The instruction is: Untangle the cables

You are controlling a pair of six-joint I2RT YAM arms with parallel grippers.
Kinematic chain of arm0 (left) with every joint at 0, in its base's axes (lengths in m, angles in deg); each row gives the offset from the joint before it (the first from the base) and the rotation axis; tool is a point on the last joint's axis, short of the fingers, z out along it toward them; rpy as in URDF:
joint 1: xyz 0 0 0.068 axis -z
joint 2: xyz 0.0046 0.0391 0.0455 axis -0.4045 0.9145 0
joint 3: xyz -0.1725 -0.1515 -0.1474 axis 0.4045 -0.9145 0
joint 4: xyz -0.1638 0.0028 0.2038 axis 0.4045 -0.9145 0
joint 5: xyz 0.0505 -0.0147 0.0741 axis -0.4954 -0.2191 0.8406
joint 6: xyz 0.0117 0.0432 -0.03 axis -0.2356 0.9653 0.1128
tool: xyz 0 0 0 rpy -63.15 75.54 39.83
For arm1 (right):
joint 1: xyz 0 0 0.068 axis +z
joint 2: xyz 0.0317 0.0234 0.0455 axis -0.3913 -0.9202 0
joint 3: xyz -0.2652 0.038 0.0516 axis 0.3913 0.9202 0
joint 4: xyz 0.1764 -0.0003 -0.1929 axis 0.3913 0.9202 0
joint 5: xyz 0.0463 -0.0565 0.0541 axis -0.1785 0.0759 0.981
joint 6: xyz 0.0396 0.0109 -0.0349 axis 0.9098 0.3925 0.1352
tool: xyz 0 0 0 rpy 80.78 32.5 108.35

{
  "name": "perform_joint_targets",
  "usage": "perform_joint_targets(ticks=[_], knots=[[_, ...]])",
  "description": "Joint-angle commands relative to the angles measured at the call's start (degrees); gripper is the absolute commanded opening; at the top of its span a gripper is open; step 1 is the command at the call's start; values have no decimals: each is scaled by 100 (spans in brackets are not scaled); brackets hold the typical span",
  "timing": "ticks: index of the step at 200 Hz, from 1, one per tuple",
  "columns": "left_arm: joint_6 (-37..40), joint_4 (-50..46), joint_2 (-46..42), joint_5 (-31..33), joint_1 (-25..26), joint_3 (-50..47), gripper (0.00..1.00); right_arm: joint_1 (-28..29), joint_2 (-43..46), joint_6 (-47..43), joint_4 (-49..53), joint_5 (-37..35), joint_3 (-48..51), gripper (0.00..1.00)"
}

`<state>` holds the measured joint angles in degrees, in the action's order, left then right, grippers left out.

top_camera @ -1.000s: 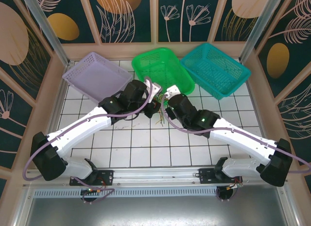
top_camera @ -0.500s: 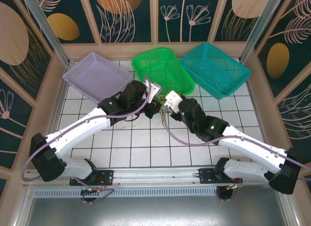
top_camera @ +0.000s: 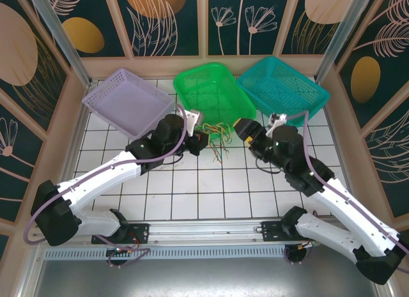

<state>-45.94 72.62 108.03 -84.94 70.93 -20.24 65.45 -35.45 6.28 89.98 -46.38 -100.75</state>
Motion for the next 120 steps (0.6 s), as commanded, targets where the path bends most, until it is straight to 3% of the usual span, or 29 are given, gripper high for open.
perform_joint_targets(ticks=[1, 13, 47, 120], knots=[[-2, 610, -192, 14, 97, -110, 0, 38, -337, 3779, -1696, 1241, 893, 79], [12, 738, -193, 23, 149, -180, 0, 65, -594, 4323, -2104, 1355, 1002, 81], [113, 756, -27, 86, 335, -167, 0, 28, -962, 4541, -2569, 1178, 844, 84], [325, 485, 22, 444, 479, -119, 0, -73, -370, 4677, -2212, 718, 1213, 89]])
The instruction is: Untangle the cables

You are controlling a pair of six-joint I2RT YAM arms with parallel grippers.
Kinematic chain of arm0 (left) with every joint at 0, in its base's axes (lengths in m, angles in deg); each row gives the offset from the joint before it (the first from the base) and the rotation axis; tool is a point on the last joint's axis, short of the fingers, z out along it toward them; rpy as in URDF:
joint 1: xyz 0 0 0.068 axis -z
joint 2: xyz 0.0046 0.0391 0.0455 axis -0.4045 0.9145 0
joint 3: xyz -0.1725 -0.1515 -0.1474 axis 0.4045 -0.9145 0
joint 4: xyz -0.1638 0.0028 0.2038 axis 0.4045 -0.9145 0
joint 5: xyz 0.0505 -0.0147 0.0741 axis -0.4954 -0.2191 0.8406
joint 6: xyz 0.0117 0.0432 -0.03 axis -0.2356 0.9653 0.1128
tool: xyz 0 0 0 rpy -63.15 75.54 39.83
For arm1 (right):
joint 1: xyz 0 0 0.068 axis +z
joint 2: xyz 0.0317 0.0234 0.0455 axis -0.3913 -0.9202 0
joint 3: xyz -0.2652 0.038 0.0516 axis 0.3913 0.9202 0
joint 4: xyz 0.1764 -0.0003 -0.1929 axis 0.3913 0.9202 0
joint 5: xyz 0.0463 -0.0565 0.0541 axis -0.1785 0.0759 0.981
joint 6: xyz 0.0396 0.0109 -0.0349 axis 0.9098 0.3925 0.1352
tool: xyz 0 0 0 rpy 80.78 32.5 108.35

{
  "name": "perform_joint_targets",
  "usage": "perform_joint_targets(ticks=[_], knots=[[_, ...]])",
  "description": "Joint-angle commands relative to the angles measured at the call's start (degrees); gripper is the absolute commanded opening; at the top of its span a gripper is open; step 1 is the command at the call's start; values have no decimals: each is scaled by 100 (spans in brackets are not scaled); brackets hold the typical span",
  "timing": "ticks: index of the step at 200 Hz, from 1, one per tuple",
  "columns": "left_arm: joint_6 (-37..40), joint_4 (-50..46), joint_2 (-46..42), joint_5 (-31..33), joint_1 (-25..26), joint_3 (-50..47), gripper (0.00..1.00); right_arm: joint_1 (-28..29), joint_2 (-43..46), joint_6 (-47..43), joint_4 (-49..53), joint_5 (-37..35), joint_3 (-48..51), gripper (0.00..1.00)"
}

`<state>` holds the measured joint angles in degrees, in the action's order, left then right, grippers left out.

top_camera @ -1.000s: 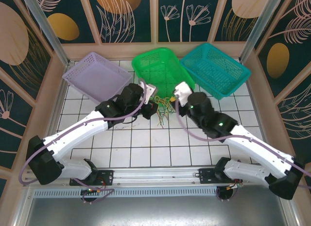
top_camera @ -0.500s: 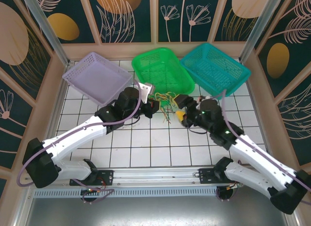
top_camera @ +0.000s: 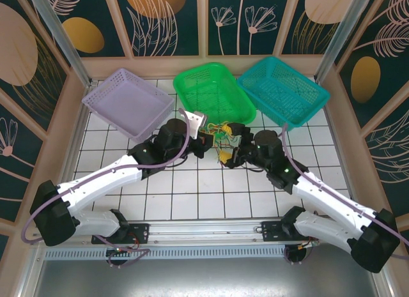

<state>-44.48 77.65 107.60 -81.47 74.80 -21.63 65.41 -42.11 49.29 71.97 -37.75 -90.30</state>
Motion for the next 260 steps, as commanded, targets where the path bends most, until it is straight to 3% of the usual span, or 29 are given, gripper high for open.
perform_joint_targets(ticks=[1, 60, 124, 201, 218, 260], knots=[[181, -23, 68, 108, 96, 24, 0, -74, 304, 381, -422, -138, 169, 89], [328, -138, 233, 453, 117, 132, 0, -97, 547, 393, 435, 490, -276, 92], [379, -116, 317, 611, 115, 179, 0, -93, 850, 368, 912, 212, -597, 93], [384, 178, 316, 291, 319, 143, 0, -272, -298, 772, -974, 113, -60, 92], [381, 213, 293, 244, 377, 114, 0, -479, -453, 648, -996, 223, -30, 87], [402, 255, 263, -2, 474, 25, 0, -895, -635, -14, -863, 329, 17, 56]])
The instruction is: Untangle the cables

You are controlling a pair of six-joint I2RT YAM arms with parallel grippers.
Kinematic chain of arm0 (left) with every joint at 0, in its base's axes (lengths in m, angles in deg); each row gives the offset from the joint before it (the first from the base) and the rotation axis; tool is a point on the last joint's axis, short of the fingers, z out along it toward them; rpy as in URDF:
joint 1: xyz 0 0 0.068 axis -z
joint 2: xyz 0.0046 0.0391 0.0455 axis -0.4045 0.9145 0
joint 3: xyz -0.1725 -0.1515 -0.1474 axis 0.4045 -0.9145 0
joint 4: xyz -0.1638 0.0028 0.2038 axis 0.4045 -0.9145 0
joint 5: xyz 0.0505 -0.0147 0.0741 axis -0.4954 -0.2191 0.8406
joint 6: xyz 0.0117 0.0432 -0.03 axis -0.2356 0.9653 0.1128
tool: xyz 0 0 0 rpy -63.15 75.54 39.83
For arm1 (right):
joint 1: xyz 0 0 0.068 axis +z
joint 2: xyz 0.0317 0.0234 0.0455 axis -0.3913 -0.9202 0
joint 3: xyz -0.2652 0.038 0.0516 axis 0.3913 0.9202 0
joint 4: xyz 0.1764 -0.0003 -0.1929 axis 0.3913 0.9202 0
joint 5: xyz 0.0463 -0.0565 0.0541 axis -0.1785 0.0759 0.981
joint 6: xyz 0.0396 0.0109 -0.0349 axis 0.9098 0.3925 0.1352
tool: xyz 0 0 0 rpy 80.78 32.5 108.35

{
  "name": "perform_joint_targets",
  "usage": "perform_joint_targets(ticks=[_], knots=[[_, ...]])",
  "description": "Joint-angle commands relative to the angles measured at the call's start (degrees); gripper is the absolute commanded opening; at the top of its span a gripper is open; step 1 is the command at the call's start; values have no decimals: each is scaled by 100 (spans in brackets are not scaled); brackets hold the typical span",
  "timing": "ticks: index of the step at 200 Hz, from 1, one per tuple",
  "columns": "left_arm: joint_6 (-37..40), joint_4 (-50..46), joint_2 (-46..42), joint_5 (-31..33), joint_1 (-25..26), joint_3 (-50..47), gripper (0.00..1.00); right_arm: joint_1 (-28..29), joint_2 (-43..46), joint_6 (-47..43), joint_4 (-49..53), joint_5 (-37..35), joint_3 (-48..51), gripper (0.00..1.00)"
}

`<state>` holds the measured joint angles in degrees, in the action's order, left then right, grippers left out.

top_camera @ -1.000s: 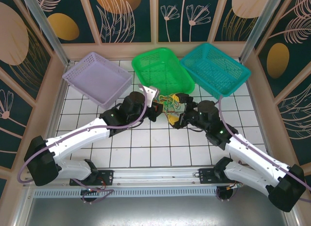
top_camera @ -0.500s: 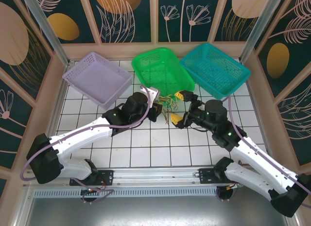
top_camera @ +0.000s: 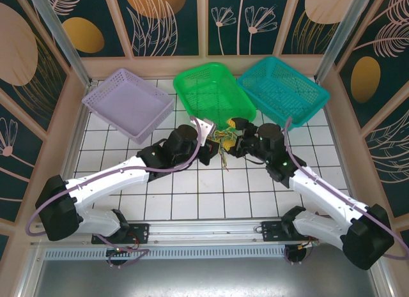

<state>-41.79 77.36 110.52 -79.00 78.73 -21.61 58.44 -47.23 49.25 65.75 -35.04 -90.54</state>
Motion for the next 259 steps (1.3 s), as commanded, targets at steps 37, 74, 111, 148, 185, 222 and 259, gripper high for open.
perform_joint_targets(ticks=[37, 74, 111, 148, 185, 222, 259], knots=[[213, 220, 90, -643, 124, 59, 0, -349, -290, -686, -96, 266, -61, 34], [515, -376, 439, -990, 133, 386, 0, -612, -344, -3023, 1287, -179, -1247, 11], [715, -788, 734, -1211, 136, 658, 0, -626, -506, -5328, 2014, -780, -2412, 0], [976, -1276, 1089, -1305, 161, 963, 0, -234, -936, -7561, 2642, -1433, -3643, 0], [1157, -1652, 1355, -1250, 192, 1156, 0, 379, -994, -9305, 2666, -2375, -3967, 0], [1145, -1730, 1112, -476, 217, 1111, 0, 138, -755, -9439, 2522, -1985, -3509, 0], [177, -809, 41, 214, 220, 525, 41, -374, -416, -8467, 2283, -1193, -3047, 0]])
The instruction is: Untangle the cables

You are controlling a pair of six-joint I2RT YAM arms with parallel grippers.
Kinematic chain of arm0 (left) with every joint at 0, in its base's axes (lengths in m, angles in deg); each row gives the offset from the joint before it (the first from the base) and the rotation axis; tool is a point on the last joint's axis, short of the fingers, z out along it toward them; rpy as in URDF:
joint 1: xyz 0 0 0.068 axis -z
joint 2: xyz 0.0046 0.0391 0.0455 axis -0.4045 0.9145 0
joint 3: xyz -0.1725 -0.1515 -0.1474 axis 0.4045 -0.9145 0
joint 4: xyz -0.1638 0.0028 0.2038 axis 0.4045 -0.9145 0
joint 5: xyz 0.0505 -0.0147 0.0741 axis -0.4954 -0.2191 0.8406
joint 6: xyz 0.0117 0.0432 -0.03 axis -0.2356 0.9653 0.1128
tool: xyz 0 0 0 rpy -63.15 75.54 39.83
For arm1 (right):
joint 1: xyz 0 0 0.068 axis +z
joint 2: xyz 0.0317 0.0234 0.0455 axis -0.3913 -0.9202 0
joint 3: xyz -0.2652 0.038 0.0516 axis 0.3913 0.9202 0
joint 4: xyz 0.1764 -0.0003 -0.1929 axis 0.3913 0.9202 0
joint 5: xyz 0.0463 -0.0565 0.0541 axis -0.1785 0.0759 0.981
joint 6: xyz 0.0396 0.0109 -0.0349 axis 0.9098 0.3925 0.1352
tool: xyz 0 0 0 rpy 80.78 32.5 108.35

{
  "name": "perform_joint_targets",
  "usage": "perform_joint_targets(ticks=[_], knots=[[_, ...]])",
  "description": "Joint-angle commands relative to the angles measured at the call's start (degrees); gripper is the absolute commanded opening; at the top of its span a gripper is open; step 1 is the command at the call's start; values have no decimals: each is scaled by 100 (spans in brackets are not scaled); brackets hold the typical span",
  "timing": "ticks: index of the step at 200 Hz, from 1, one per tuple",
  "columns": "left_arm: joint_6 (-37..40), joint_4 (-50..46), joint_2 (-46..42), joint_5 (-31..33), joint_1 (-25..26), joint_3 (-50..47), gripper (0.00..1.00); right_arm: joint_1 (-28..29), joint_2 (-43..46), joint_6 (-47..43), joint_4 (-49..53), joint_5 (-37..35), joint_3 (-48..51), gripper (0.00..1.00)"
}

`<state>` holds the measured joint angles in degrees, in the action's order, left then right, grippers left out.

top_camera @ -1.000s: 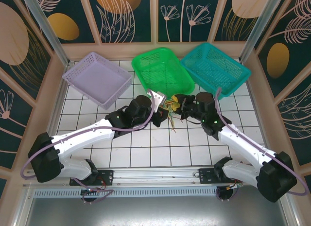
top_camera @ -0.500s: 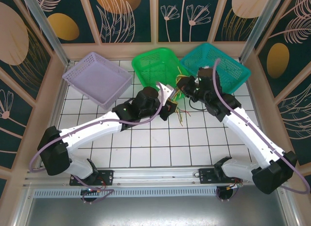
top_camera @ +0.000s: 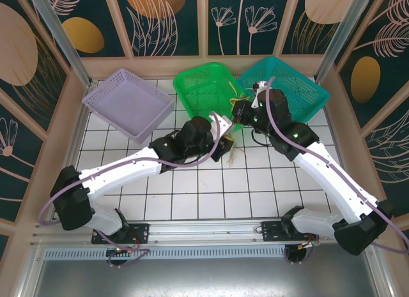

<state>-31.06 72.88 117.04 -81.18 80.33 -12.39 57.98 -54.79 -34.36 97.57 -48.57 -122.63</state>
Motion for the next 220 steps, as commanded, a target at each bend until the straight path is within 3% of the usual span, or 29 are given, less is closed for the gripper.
perform_joint_targets(ticks=[1, 27, 58, 80, 109, 150, 188, 220], knots=[[-935, -343, -641, 460, 63, -414, 42, -329, 345, -81, -900, 160, 169, 0], [-2023, 402, -1417, 833, 64, -978, 62, -819, 483, 555, -953, 520, 363, 0], [-3654, 2360, -1944, 616, 65, -1966, 64, -1203, 753, 1552, -1483, 1125, 1107, 0], [-4238, 3650, -1715, 279, 92, -2296, 68, -1333, 925, 2471, -1859, 1428, 1700, 0], [-3920, 3642, -1244, 434, 250, -1993, 75, -1348, 922, 3249, -1797, 1700, 1948, 0], [-2973, 3287, -865, 739, 258, -1653, 86, -1337, 641, 2675, -1154, 2410, 1640, 0], [-2589, 3215, -98, -38, 254, -1107, 87, -1323, 472, 2343, -835, 2867, 1636, 0], [-2209, 2516, 339, 13, 254, -639, 79, -1323, 476, 2310, -668, 3031, 1547, 0]])
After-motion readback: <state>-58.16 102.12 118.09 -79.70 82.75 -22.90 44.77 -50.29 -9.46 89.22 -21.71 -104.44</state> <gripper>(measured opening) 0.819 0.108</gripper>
